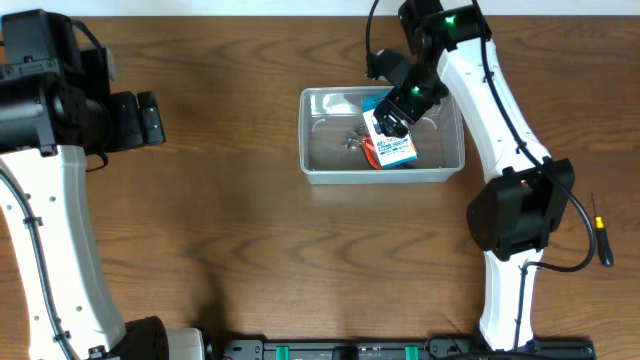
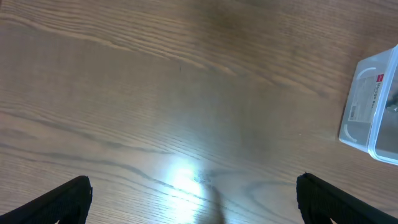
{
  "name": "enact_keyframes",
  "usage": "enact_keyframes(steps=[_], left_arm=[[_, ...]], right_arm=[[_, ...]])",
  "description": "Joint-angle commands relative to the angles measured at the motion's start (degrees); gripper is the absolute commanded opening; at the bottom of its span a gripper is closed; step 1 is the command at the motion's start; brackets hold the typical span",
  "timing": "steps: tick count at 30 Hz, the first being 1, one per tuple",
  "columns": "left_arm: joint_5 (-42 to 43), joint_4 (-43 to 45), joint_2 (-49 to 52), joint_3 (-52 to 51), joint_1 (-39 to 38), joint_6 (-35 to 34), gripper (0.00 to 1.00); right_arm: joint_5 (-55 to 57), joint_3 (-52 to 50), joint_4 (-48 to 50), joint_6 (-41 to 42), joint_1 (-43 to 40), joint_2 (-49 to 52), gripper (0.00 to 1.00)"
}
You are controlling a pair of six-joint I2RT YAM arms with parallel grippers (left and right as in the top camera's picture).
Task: Pack container
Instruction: 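Lower the box into the container beside the pliers and open the right gripper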
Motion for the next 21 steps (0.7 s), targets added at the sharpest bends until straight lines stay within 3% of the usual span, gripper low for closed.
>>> enact_keyframes(steps=[1, 21], left_arm=[[-0.1, -0.1, 0.2, 1.1, 0.2, -0.5, 0.98], [-0.1, -0.1, 0.2, 1.1, 0.2, -0.5, 0.98]], right_arm=[[-2.6, -2.2, 0.1, 2.0, 0.1, 0.6, 0.99], [-3.5, -4.2, 2.6, 2.2, 1.2, 6.2, 0.99]])
